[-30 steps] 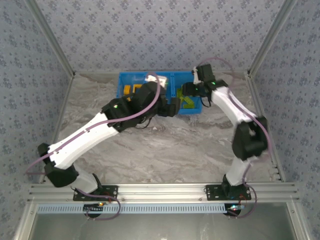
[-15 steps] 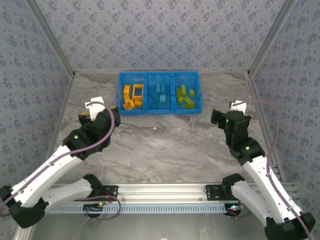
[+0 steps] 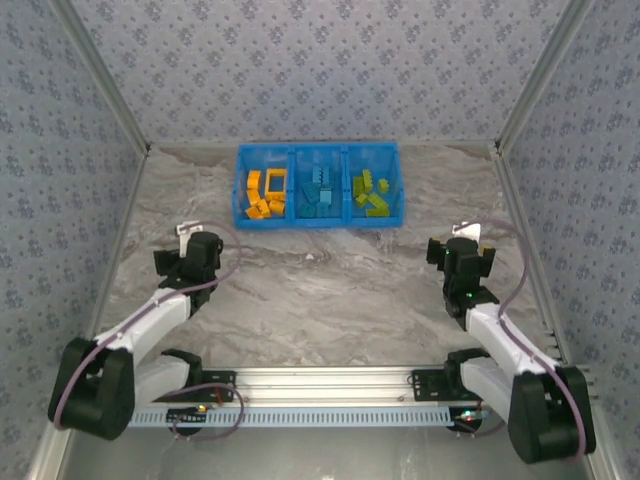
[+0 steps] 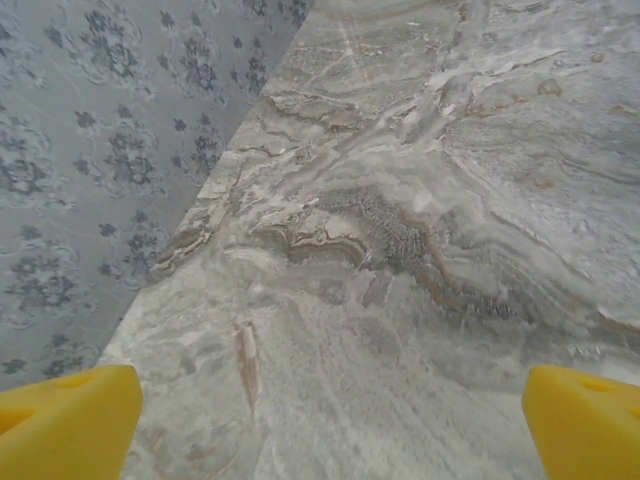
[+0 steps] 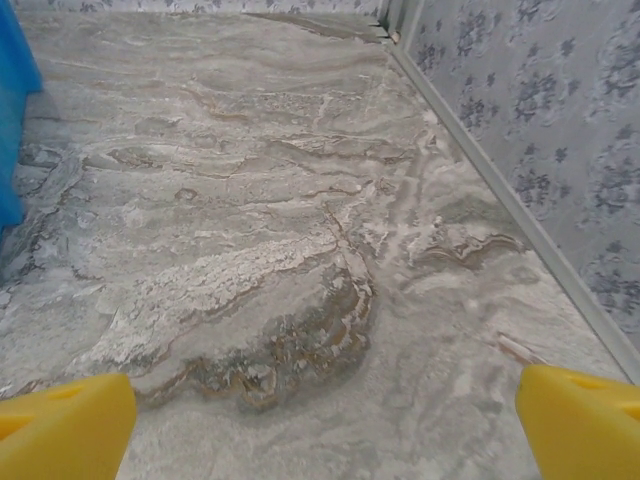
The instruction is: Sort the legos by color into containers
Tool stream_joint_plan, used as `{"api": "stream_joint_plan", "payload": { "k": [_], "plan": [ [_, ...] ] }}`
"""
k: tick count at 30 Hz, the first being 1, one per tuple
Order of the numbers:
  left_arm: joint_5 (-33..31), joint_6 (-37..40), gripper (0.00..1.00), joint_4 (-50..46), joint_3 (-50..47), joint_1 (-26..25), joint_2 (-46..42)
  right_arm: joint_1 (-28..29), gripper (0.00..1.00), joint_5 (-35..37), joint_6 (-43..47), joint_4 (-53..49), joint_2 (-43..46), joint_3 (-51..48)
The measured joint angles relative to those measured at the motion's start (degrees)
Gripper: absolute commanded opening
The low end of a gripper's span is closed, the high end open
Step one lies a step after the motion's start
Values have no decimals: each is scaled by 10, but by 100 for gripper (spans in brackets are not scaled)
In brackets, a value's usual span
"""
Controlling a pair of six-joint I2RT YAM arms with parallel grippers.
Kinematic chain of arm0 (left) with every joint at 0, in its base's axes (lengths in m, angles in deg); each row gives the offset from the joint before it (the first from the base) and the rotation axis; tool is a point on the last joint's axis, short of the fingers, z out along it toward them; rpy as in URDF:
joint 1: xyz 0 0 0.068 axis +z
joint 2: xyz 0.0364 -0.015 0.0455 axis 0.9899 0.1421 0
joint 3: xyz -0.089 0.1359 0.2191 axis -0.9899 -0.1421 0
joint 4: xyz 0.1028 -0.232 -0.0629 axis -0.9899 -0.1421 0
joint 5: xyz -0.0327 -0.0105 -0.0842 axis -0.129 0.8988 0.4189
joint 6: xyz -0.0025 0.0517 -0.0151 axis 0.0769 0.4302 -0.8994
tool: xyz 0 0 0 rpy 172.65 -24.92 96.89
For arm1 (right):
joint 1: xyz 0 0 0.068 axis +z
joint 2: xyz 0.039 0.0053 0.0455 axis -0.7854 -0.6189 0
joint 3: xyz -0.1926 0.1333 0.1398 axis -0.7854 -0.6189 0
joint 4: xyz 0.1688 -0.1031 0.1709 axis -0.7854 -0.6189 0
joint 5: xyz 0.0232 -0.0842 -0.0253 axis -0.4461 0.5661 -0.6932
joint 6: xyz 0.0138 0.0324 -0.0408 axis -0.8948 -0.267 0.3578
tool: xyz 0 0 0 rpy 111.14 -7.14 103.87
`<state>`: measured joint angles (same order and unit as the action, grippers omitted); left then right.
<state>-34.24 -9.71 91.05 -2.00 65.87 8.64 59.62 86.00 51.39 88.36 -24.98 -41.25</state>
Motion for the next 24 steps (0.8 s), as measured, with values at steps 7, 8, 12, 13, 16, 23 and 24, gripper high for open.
{"api": "stream_joint_plan", "payload": {
  "k": [7,8,12,13,16,23,24],
  "plan": [
    [57,16,98,155,6,49,143,-18,100,-41,18,141,-151,0],
    [64,22,98,169,11,54,162,-21,100,-48,22,158,-167,0],
    [104,49,98,236,24,76,207,-42,100,-77,38,208,-222,15],
    [115,49,98,252,24,86,213,-47,100,-84,38,219,-233,19],
    [145,40,98,269,25,129,216,-67,100,-106,38,256,-271,27],
    [185,35,98,317,9,140,214,-59,100,-131,52,341,-297,-4],
    [189,35,98,317,9,140,214,-59,100,-133,52,346,-297,-4]
  ]
}}
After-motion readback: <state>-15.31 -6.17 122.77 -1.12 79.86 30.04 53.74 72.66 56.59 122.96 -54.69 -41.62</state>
